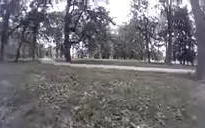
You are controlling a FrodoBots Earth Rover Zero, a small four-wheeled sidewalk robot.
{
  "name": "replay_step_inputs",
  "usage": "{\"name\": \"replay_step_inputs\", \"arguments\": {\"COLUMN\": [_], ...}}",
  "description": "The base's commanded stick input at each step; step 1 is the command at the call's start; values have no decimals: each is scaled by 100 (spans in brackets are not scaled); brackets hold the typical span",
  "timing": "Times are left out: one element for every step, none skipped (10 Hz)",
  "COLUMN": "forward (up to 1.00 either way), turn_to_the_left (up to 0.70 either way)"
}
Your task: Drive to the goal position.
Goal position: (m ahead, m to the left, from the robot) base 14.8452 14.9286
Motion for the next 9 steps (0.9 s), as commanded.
{"name": "replay_step_inputs", "arguments": {"forward": [69,69,69,69,69,69,69,69,69], "turn_to_the_left": [0,1,0,1,1,1,0,1,0]}}
